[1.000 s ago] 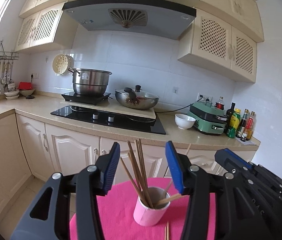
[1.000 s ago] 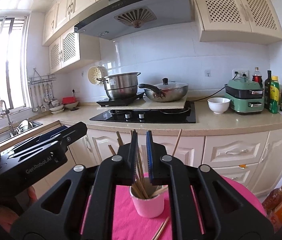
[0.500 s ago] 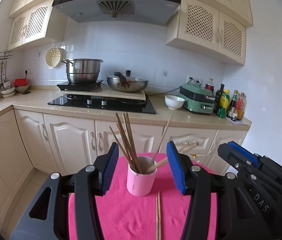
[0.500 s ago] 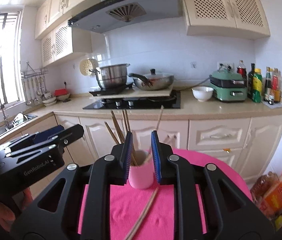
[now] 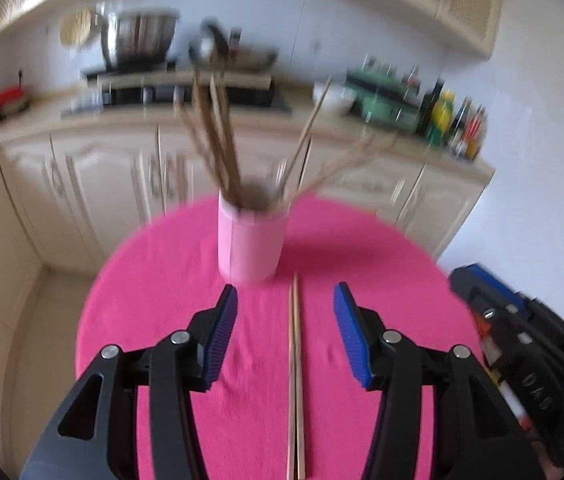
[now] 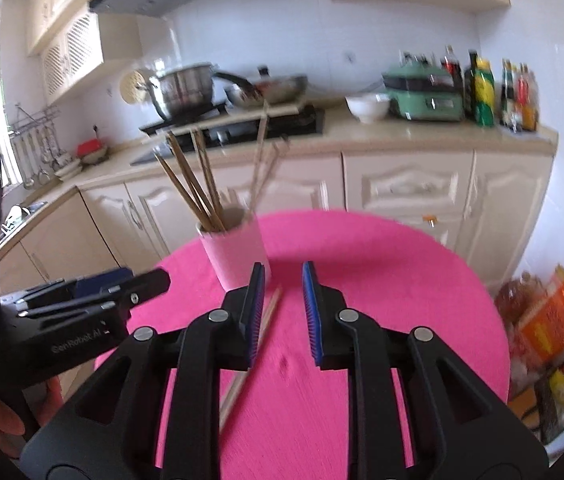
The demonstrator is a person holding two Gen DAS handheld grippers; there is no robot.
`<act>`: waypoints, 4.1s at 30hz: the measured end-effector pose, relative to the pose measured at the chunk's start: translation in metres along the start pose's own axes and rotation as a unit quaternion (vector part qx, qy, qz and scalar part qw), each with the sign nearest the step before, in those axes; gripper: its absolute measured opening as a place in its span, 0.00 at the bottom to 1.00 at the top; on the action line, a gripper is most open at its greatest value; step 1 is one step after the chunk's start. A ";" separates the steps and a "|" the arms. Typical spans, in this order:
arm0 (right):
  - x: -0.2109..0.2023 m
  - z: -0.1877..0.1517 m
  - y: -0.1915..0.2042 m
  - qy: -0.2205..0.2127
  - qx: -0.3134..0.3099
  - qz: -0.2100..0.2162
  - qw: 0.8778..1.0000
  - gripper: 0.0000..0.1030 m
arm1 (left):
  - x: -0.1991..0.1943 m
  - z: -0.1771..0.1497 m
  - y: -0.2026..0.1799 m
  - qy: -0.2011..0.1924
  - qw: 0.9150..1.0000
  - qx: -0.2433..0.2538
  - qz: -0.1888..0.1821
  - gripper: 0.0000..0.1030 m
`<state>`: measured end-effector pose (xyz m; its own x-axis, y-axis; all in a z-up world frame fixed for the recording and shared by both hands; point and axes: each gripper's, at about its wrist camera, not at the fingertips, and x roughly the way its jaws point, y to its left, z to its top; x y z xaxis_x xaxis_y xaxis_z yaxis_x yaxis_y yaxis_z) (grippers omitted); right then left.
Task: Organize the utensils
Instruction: 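Lower both open tools toward the two chopsticks lying beside the cup, then close the left tool on one chopstick while the right tool grasps the other, then raise the left tool's chopstick over the cup while the right tool carries its chopstick there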
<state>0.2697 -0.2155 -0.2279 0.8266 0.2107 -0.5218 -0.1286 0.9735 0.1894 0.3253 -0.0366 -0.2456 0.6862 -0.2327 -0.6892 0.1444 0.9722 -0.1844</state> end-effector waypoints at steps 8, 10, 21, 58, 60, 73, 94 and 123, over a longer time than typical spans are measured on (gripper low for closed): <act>0.029 -0.034 -0.019 0.070 0.026 -0.006 0.997 0.20 | 0.060 -0.031 0.010 0.112 0.994 0.000 0.018 0.48; 0.035 -0.042 -0.022 0.086 0.030 -0.010 0.996 0.20 | 0.070 -0.035 0.009 0.132 0.991 0.007 0.026 0.48; 0.060 -0.053 -0.032 0.125 0.037 -0.009 0.991 0.20 | 0.111 -0.049 0.008 0.192 0.980 0.026 0.033 0.48; 0.086 -0.059 -0.033 0.175 0.047 -0.019 0.983 0.20 | 0.172 -0.015 -0.038 0.268 0.954 0.085 0.105 0.54; 0.087 -0.059 -0.033 0.177 0.048 -0.020 0.983 0.20 | 0.170 -0.016 -0.035 0.264 0.958 0.072 0.080 0.43; 0.099 -0.057 -0.024 0.197 0.044 -0.012 0.979 0.20 | 0.127 -0.022 0.020 0.229 0.974 0.000 -0.002 0.07; 0.180 -0.041 0.032 0.321 0.045 0.012 0.946 0.20 | 0.074 -0.025 0.066 0.158 0.985 -0.060 -0.013 0.07; 0.107 0.010 -0.051 0.178 0.171 0.091 0.965 0.06 | 0.010 0.030 0.027 -0.015 0.998 -0.013 -0.052 0.06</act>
<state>0.3697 -0.2435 -0.2851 0.5587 0.4519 -0.6954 -0.0159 0.8441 0.5359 0.3572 -0.0122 -0.2367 0.6896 -0.3311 -0.6441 0.1982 0.9417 -0.2719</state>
